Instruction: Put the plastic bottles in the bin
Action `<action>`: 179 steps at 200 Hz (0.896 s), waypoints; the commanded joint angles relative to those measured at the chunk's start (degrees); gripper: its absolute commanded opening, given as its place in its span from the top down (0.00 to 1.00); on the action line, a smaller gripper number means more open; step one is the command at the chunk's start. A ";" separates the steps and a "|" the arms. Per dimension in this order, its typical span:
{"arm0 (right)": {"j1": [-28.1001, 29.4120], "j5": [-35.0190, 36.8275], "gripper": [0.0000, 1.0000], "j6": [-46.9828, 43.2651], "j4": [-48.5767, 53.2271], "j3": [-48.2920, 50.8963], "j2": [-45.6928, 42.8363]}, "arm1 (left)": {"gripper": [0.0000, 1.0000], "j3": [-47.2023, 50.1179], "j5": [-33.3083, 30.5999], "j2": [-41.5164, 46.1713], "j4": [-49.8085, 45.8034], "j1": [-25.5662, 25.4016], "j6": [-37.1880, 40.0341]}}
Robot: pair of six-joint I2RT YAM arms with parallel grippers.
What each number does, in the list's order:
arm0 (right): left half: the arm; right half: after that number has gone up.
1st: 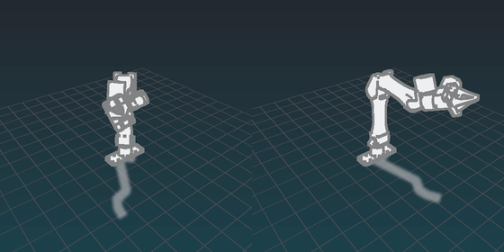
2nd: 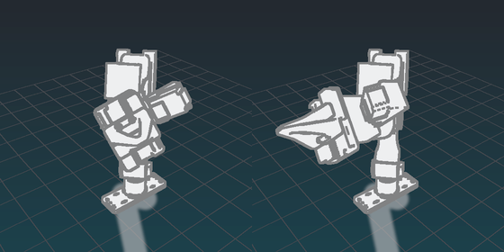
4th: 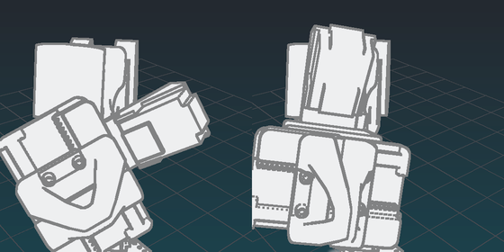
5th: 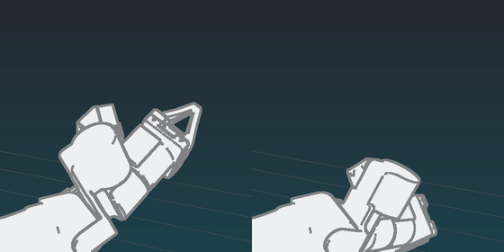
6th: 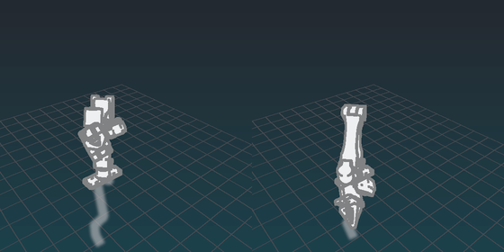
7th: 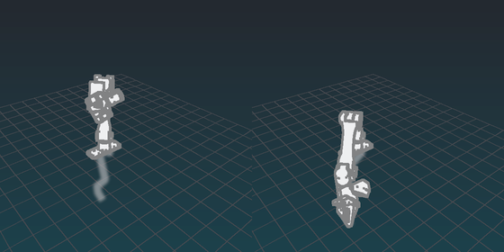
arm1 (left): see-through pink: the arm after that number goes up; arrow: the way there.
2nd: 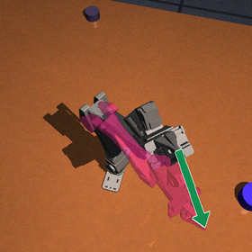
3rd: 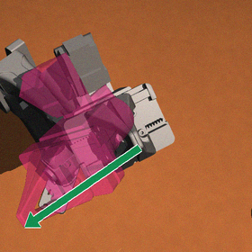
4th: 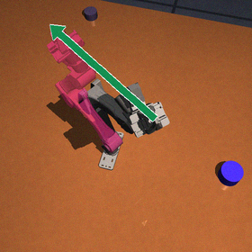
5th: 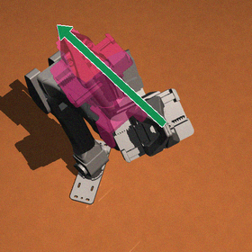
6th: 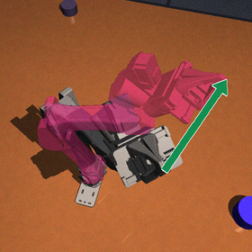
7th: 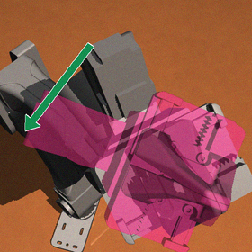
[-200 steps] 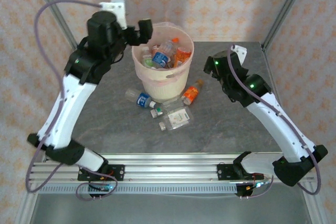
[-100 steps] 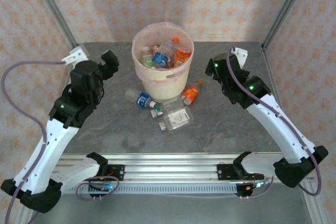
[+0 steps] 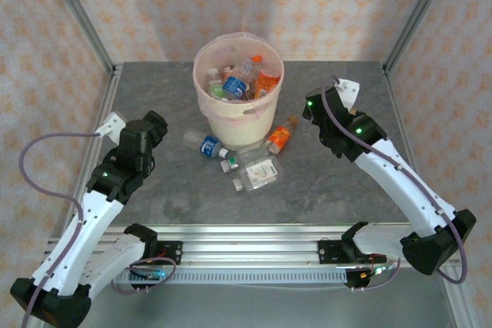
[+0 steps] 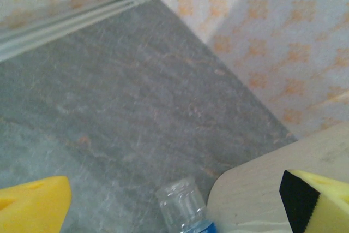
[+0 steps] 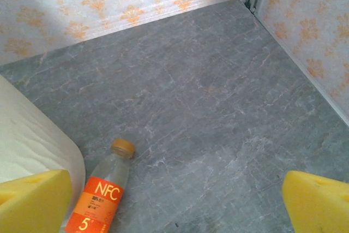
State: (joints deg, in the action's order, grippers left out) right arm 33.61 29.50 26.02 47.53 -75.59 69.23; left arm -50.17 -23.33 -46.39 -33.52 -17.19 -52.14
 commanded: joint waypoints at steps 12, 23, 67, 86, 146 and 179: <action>-0.10 3.28 0.01 2.19 1.08 2.09 -0.81 | 0.00 5.33 4.66 -1.17 1.52 0.57 -4.81; -0.21 3.32 0.01 2.50 0.86 2.58 -0.85 | 0.00 7.06 6.42 -1.71 2.74 0.57 -5.07; -0.47 3.36 0.01 3.76 0.20 4.11 -0.74 | 0.00 12.09 12.96 -5.20 10.20 1.01 -6.40; -0.65 3.33 0.01 4.26 0.20 4.48 -0.68 | 0.00 11.99 14.46 -7.93 12.22 1.26 -5.97; -1.00 2.93 0.01 4.91 -0.29 5.19 -0.26 | 0.00 8.96 23.29 -21.27 19.20 2.25 -6.02; -1.24 2.94 0.01 4.86 -0.24 5.36 0.02 | 0.00 6.73 24.12 -27.33 21.72 2.58 -5.52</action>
State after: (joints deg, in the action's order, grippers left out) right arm 32.80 30.46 30.04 47.44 -70.89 69.25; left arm -40.51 -0.69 -71.22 -15.57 -15.31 -57.19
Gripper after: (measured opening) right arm 0.991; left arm 0.999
